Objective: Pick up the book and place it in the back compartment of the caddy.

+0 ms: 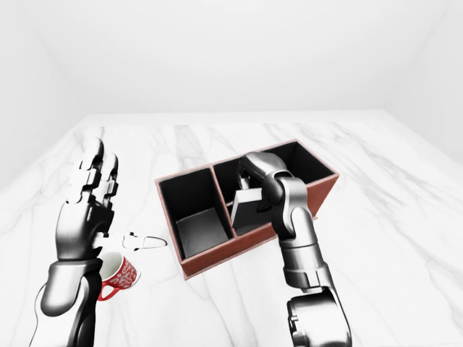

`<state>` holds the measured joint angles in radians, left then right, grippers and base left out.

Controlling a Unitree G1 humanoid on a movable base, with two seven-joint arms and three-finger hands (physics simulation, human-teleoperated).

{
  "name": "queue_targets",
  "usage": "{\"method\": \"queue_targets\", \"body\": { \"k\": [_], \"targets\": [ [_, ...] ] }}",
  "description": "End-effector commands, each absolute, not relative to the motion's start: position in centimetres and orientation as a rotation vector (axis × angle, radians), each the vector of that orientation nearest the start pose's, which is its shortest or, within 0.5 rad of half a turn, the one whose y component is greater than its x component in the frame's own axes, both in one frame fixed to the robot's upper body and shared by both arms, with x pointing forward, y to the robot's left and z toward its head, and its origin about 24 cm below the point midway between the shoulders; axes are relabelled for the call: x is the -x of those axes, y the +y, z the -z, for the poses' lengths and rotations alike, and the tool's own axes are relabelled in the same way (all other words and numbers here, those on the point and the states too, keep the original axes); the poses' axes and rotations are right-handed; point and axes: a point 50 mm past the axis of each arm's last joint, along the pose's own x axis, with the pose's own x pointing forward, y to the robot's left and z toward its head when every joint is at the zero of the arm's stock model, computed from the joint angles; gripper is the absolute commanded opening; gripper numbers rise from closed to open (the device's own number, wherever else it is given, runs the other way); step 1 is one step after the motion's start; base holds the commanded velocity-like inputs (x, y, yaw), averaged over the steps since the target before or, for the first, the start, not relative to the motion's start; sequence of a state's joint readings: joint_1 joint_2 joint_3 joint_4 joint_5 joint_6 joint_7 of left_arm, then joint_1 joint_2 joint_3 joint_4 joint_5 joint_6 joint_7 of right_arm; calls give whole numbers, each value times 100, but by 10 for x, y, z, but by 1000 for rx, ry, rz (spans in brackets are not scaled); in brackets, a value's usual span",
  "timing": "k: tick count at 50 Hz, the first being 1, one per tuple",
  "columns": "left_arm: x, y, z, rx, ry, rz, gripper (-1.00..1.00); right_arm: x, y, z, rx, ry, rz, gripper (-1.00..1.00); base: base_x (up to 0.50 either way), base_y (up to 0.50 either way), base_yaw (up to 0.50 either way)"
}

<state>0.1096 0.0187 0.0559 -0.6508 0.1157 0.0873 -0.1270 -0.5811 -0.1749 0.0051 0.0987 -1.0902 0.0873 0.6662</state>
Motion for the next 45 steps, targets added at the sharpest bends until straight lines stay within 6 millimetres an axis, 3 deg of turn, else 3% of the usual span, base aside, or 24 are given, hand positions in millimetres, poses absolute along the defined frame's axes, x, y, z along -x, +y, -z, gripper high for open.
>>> {"method": "queue_targets", "body": {
  "k": [1,45],
  "targets": [
    [-208,162,-154,-184,-435,12,100,-344,-138,-161,1297,-16,-311,-100,0,0,0],
    [-209,162,-152,-185,-426,12,100,-356,-146,-151,1291,-19,-222,-100,0,0,0]
  ]
}}
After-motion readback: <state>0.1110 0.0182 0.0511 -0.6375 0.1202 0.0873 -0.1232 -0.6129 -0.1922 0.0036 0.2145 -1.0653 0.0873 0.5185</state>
